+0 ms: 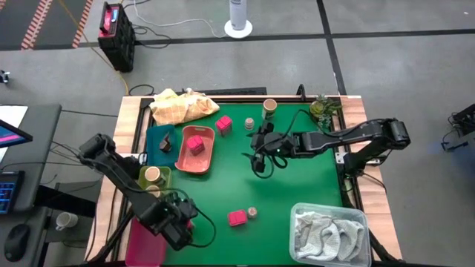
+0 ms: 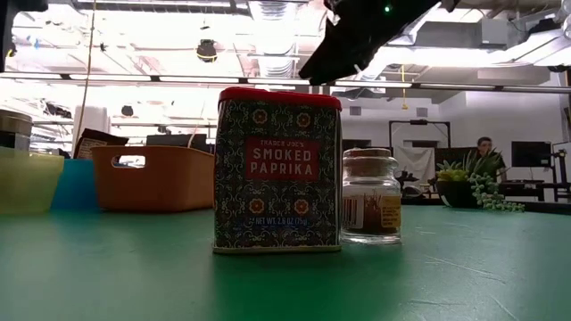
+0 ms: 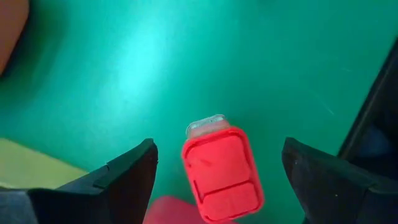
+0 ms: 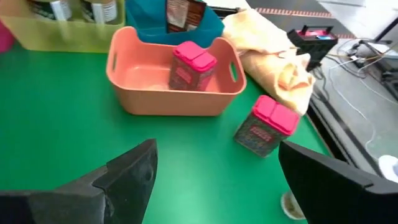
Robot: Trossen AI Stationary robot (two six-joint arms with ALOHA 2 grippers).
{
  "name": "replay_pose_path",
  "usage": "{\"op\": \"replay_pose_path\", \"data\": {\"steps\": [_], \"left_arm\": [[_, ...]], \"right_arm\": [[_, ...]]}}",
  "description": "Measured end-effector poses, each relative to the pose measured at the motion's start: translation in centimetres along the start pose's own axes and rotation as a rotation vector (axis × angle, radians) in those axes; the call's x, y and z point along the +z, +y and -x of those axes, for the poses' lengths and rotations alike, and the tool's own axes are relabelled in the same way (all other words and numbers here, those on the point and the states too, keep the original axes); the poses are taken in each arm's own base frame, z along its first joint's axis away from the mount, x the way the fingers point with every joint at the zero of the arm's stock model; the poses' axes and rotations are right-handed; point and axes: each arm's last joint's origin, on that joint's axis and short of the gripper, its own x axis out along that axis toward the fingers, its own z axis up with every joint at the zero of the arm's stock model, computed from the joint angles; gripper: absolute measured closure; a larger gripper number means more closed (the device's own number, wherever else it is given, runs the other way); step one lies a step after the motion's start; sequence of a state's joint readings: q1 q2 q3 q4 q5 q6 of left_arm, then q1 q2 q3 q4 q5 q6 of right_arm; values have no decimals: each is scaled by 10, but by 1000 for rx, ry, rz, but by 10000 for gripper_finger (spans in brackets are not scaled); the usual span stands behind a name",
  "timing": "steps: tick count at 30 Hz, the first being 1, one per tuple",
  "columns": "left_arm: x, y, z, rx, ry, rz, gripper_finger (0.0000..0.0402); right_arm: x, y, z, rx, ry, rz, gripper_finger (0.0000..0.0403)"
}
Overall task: Sort spices by type
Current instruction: Put the bottom left red seasoning can into the orange bin
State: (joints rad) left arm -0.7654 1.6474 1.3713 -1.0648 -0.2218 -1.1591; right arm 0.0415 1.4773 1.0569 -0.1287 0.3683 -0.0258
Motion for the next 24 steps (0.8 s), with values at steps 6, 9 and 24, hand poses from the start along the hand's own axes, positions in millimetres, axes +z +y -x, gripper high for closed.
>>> {"op": "replay_pose_path", "data": {"steps": [6,9,24], "left_arm": [[-2,-1,-5,35,51,88,75],[-3,0,-7,42,55,116,75],[-11,4,-28,23,80,138,75]], "right_arm": [[12,-8,1,-19,-32,39,42],[19,-9,3,-21,-52,72,42],[28,-11,6,-28,-88,111,42]]}}
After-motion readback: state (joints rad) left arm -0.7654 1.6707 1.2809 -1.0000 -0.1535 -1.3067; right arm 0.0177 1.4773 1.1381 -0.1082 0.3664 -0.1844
